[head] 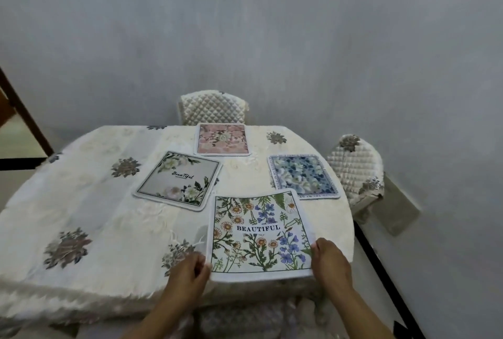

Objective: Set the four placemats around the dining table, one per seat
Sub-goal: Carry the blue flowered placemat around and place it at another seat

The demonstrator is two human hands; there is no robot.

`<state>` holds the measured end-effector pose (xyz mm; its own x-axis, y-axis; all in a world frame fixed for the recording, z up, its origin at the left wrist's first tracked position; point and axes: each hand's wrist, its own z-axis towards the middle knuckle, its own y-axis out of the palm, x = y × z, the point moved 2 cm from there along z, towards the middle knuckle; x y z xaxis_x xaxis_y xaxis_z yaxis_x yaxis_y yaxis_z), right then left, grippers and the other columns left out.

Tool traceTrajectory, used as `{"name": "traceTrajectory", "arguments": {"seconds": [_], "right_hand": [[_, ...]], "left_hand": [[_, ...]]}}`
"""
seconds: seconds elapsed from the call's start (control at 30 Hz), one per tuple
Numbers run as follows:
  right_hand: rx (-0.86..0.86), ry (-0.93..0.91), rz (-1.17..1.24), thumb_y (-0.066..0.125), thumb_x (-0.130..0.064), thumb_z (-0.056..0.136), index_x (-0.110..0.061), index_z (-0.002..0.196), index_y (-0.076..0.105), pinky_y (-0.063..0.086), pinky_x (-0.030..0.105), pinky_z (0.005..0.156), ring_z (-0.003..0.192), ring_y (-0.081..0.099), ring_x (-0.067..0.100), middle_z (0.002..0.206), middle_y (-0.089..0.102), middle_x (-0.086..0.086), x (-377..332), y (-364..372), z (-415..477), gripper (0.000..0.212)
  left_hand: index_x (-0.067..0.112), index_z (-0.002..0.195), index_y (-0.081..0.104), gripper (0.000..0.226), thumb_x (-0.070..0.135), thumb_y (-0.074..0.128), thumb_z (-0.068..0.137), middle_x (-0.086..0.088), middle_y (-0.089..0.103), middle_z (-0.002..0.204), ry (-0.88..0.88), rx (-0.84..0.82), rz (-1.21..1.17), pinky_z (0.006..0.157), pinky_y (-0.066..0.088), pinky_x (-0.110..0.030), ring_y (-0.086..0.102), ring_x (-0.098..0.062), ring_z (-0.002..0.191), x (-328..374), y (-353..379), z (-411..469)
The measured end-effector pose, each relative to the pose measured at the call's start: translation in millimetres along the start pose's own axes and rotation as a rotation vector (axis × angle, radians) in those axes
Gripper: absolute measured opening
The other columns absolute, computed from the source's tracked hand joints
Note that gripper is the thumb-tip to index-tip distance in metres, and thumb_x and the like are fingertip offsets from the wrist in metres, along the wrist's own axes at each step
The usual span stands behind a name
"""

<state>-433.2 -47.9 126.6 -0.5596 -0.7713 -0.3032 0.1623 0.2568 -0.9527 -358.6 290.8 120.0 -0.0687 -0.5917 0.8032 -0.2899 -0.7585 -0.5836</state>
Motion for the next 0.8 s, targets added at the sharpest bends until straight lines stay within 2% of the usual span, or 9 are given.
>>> {"name": "traceTrajectory", "arguments": {"seconds": [0.07, 0.2, 0.3, 0.4, 0.53, 0.6, 0.7, 0.8], "right_hand": [[-0.011, 0.002, -0.001, 0.033, -0.037, 0.100, -0.020, 0.084, 0.053, 0.038, 0.031, 0.063, 0.083, 0.062, 0.027, 0.093, 0.064, 0.006, 4, 11, 22, 0.030], [-0.056, -0.012, 0.029, 0.034, -0.036, 0.101, -0.014, 0.089, 0.058, 0.041, 0.032, 0.063, 0.082, 0.063, 0.029, 0.092, 0.065, 0.009, 15, 35, 52, 0.035], [-0.141, -0.015, 0.042, 0.033, -0.036, 0.101, -0.014, 0.089, 0.059, 0.043, 0.030, 0.064, 0.079, 0.062, 0.026, 0.093, 0.064, 0.008, 21, 58, 72, 0.036], [-0.210, -0.032, 0.055, 0.034, -0.033, 0.102, -0.013, 0.091, 0.059, 0.040, 0.030, 0.064, 0.076, 0.057, 0.023, 0.094, 0.065, 0.008, 28, 84, 92, 0.034], [-0.312, -0.030, 0.064, 0.035, -0.029, 0.101, -0.013, 0.091, 0.059, 0.041, 0.030, 0.066, 0.083, 0.061, 0.024, 0.096, 0.064, 0.007, 46, 116, 103, 0.031], [-0.372, -0.018, 0.080, 0.034, -0.031, 0.101, -0.019, 0.084, 0.057, 0.041, 0.030, 0.066, 0.077, 0.058, 0.020, 0.090, 0.062, 0.003, 55, 128, 100, 0.030], [-0.389, -0.013, 0.113, 0.035, -0.036, 0.099, -0.029, 0.069, 0.042, 0.036, 0.030, 0.059, 0.063, 0.047, 0.010, 0.077, 0.050, -0.006, 66, 139, 95, 0.032], [-0.359, -0.089, 0.109, 0.038, -0.036, 0.099, -0.028, 0.074, 0.041, 0.036, 0.029, 0.060, 0.066, 0.049, 0.016, 0.077, 0.047, -0.006, 70, 144, 98, 0.026]], "left_hand": [[0.024, 0.068, 0.049, 0.027, 0.026, 0.062, 0.092, 0.000, 0.052, 0.061, -0.006, 0.002, 0.030, 0.055, 0.036, -0.030, 0.047, -0.012, 0.059, -2, 12, 20], [0.021, 0.071, 0.050, 0.024, 0.026, 0.061, 0.092, 0.000, 0.052, 0.066, -0.035, 0.013, 0.115, 0.056, 0.033, -0.025, 0.047, -0.012, 0.062, -6, 34, 42], [0.027, 0.068, 0.043, 0.030, 0.025, 0.061, 0.093, 0.002, 0.051, 0.064, -0.092, -0.004, 0.116, 0.057, 0.035, -0.030, 0.047, -0.013, 0.062, -15, 52, 50], [0.023, 0.071, 0.047, 0.026, 0.025, 0.058, 0.094, 0.001, 0.052, 0.064, -0.178, -0.009, 0.140, 0.057, 0.035, -0.031, 0.048, -0.014, 0.061, -23, 74, 55], [0.018, 0.078, 0.050, 0.020, 0.026, 0.054, 0.095, -0.001, 0.056, 0.071, -0.262, 0.011, 0.166, 0.056, 0.034, -0.026, 0.051, -0.014, 0.066, -35, 101, 55], [0.017, 0.080, 0.051, 0.019, 0.027, 0.054, 0.096, -0.002, 0.058, 0.074, -0.298, 0.006, 0.182, 0.057, 0.035, -0.026, 0.053, -0.014, 0.067, -42, 110, 53], [0.017, 0.082, 0.054, 0.016, 0.027, 0.057, 0.095, -0.002, 0.063, 0.075, -0.372, 0.020, 0.197, 0.054, 0.036, -0.024, 0.056, -0.014, 0.067, -52, 120, 49], [0.019, 0.082, 0.055, 0.014, 0.026, 0.059, 0.094, -0.001, 0.066, 0.074, -0.424, 0.033, 0.191, 0.055, 0.040, -0.024, 0.059, -0.013, 0.066, -58, 129, 48]]}}
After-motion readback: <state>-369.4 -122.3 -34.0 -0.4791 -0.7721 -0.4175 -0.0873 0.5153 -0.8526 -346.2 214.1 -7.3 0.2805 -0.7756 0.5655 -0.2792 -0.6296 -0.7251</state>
